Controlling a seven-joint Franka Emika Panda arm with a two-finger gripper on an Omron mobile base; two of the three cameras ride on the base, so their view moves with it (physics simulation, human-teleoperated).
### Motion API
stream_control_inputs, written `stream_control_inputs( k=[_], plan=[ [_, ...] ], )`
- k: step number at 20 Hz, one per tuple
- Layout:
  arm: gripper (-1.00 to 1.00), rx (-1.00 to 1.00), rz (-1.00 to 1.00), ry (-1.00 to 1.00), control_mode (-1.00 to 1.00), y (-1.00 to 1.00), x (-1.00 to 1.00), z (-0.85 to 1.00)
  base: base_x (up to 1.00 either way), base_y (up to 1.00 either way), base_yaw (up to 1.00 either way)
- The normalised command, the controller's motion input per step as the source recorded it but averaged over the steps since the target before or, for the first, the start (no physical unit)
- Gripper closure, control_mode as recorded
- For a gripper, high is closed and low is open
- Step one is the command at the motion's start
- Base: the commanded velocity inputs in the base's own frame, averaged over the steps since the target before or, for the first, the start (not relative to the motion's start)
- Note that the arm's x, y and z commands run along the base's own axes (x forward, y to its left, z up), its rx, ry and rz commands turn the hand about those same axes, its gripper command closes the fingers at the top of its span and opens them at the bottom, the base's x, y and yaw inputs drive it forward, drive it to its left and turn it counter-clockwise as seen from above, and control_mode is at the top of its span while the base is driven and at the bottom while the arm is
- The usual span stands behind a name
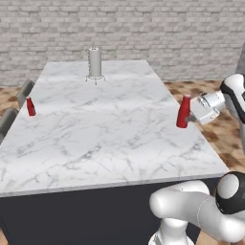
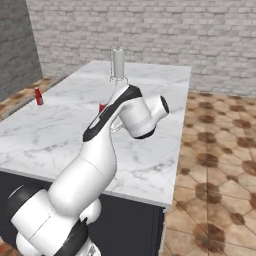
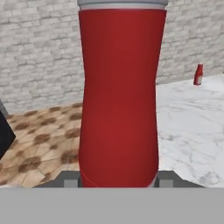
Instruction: The dining table condiment station is running low on ketchup. Refill the condiment station by opening the cabinet and taking the ketchup from the cabinet and placing it on the dining table.
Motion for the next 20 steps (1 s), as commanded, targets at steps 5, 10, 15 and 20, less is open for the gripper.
stream_control_inputs(
  k=[5, 10, 15, 20],
  plan=[
    [1.00, -0.01, 0.08, 0.00, -1.00, 0.00, 0.17, -0.32, 0.00, 0.00, 0.00],
    [1.00, 0.00, 0.06, 0.00, -1.00, 0.00, 0.26, -0.37, 0.00, 0.00, 0.00],
    [1.00, -0.01, 0.05, 0.00, -1.00, -0.02, 0.03, -0.40, 0.00, 0.00, 0.00],
    [1.00, -0.01, 0.04, -0.01, -1.00, 0.00, 0.00, -0.39, 0.00, 0.00, 0.00]
  ],
)
